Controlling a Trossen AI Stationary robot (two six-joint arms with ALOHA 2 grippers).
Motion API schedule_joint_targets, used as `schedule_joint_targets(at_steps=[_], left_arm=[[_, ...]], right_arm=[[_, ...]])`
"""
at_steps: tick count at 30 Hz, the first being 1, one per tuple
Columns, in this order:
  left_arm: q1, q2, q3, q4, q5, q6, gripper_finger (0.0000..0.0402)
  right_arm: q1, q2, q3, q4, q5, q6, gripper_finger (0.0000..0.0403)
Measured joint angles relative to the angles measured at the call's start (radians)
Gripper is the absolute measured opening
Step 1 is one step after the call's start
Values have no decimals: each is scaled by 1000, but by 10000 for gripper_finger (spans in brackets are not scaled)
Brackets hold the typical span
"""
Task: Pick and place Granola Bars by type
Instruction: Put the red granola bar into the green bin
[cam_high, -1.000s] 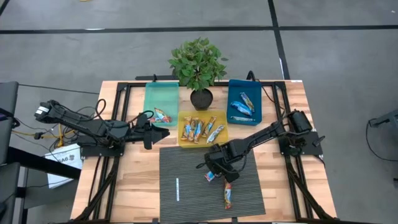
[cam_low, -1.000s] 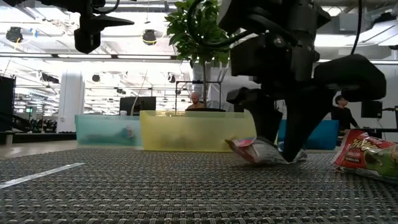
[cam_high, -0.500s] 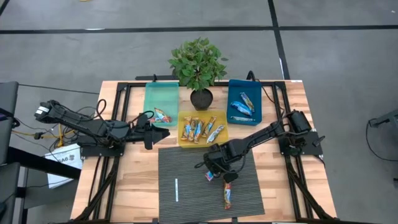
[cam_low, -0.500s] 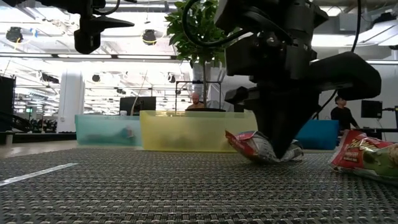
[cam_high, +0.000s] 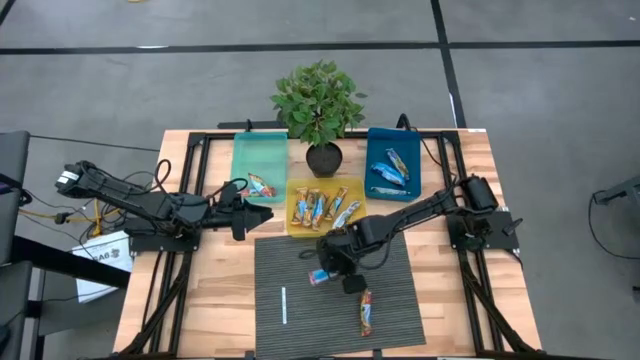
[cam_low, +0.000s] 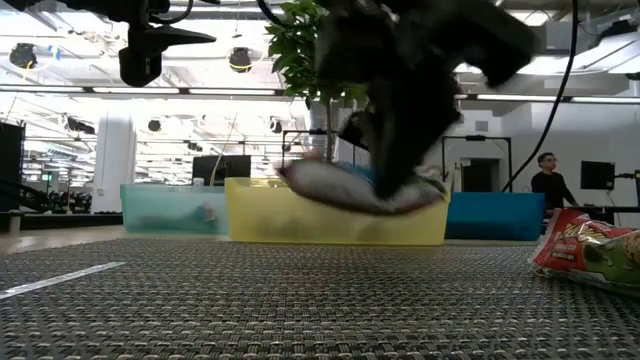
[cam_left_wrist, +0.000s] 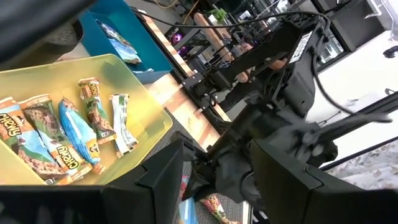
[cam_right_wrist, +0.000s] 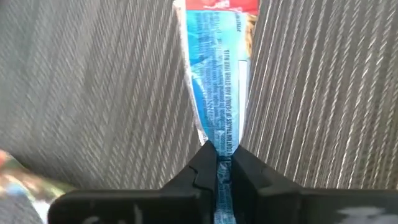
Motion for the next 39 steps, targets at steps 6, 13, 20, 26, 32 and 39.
schedule_joint_targets(at_steps=[6, 13, 20, 26, 32, 39], left_arm=[[0, 0, 0, 0, 0, 2, 181], [0, 0, 0, 0, -58, -4, 181], [0, 0, 0, 11, -107, -7, 181], [0, 0, 0, 9, -134, -8, 181], [0, 0, 0, 8, -177, -10, 181], [0, -7, 0, -16, -269, -9, 181]], right_arm=[[-50, 0, 85, 7, -57, 130, 11], [-106, -1, 164, 9, -57, 331, 14], [-139, -1, 211, 71, -26, 487, 13], [-165, -3, 224, 147, 39, 593, 12], [-205, -3, 224, 239, 101, 698, 13], [-241, -3, 224, 271, 194, 758, 13]])
